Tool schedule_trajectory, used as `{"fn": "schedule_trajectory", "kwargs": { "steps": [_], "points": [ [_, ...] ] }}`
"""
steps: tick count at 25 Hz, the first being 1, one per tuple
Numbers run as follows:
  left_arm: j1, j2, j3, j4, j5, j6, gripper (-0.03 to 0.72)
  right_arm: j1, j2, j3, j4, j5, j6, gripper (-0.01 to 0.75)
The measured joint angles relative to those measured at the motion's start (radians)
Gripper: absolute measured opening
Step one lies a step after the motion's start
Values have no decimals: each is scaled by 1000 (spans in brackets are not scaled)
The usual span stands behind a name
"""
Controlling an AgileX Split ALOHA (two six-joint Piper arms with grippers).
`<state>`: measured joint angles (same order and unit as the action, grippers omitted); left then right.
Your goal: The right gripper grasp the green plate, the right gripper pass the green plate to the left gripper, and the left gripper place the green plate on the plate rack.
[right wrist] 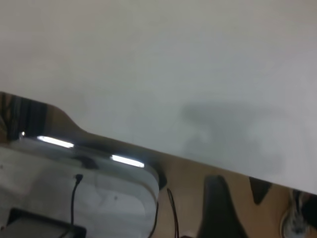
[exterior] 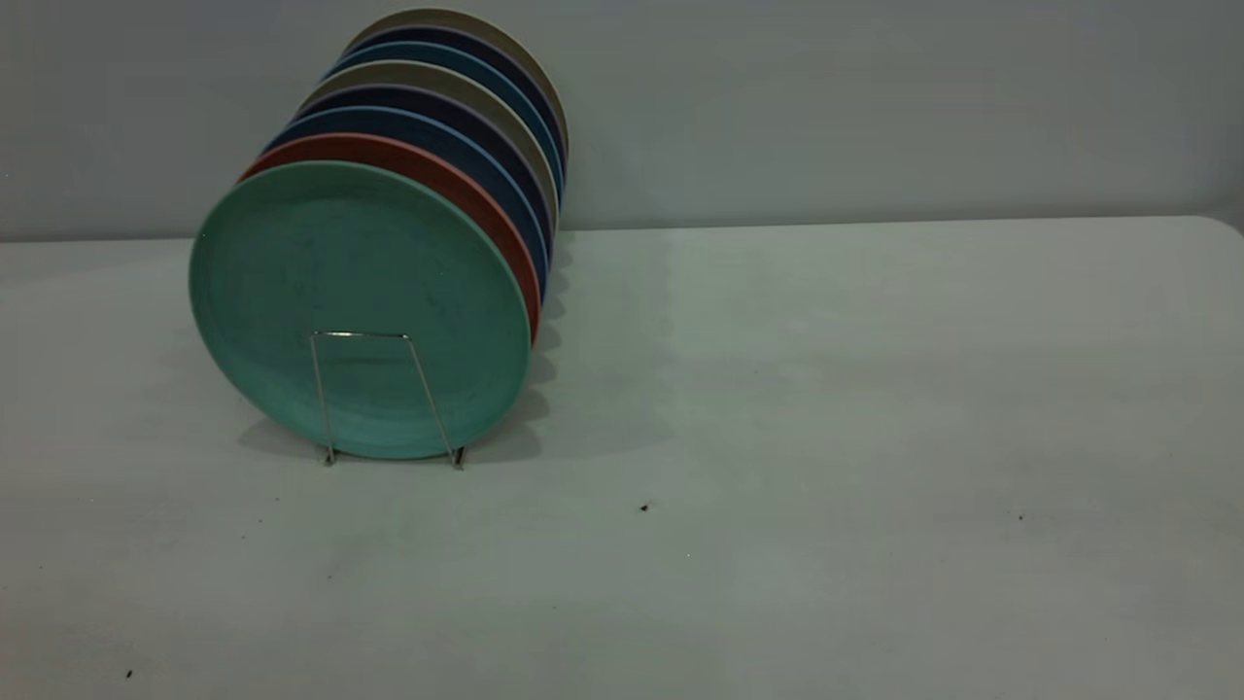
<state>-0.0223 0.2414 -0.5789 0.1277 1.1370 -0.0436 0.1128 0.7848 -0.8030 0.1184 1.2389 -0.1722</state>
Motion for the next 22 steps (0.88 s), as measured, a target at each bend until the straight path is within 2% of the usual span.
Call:
{"fn": "schedule_trajectory", "kwargs": {
  "steps": [7, 14, 22],
  "points": [
    [0, -171, 83, -34, -17, -12, 526, 0, -235, 21, 3, 1, -11, 513],
    [-18, -183, 93, -128, -14, 50, 526, 0, -399, 21, 5, 1, -12, 513],
    [-20, -183, 93, -139, -13, 68, 526, 0, -511, 26, 25, 1, -12, 513]
  ]
}}
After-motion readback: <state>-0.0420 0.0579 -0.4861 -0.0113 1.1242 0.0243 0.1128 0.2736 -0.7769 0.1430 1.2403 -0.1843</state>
